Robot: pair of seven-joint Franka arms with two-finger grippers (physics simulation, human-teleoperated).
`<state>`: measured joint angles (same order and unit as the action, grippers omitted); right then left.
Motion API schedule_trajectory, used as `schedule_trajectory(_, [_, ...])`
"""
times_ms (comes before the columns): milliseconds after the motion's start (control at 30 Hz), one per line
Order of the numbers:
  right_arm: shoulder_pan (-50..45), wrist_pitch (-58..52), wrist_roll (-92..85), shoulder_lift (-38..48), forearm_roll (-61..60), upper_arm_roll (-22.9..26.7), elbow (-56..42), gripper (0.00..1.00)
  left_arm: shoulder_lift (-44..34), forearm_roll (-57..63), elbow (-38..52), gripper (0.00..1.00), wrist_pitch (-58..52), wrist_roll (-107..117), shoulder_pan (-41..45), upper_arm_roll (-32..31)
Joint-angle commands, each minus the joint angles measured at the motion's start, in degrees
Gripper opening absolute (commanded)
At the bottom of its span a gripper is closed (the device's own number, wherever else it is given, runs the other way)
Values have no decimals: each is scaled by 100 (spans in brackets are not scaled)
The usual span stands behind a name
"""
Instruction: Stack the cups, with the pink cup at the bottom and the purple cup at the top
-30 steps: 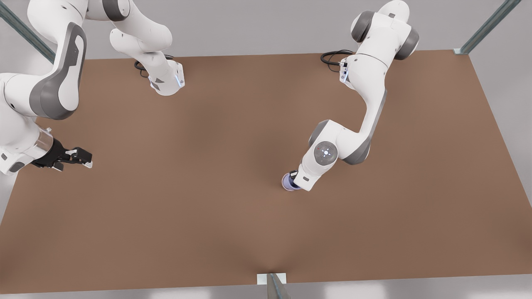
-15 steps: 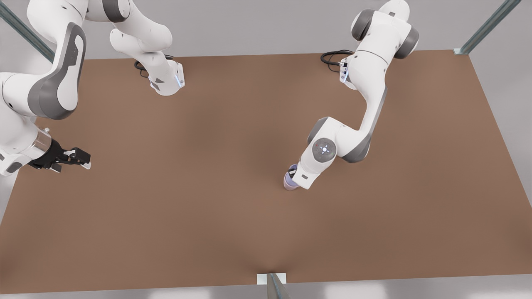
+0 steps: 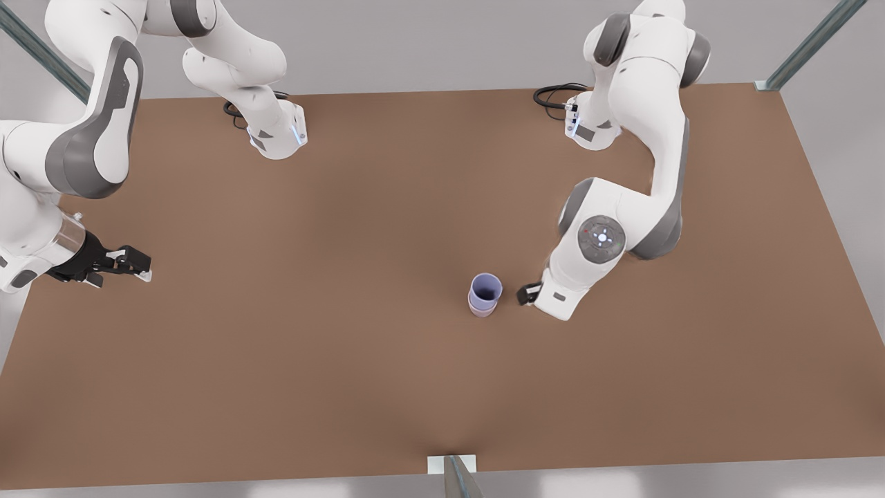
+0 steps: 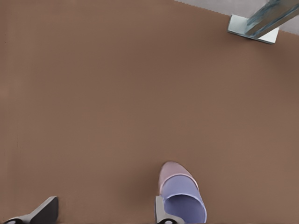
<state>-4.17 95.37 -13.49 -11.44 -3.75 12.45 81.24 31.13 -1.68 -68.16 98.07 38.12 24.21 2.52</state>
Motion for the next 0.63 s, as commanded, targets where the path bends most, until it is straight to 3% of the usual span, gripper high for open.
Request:
schedule_trajectory(0, [3,-1,-23,10,-3,3,-3,100,-221,-34,-4,100,-745,-2730,-21,485])
schedule_trajectory(133, [-5,-1,-23,1,-12,3,-3,100,-432,-122,5,100,-877,-4796,-21,1417])
schedule_trajectory(200, [3,-1,-23,1,-12,3,-3,100,-607,-96,14,100,-912,-4990,-21,1470])
schedule_trajectory(367, [-5,-1,-23,1,-11,3,-3,100,-1302,353,-399,100,-1001,-4885,-1445,-419])
schedule_trajectory(600, [-5,8,-23,1,-3,3,-3,100,-1373,353,-567,100,-974,-4876,-1480,-455])
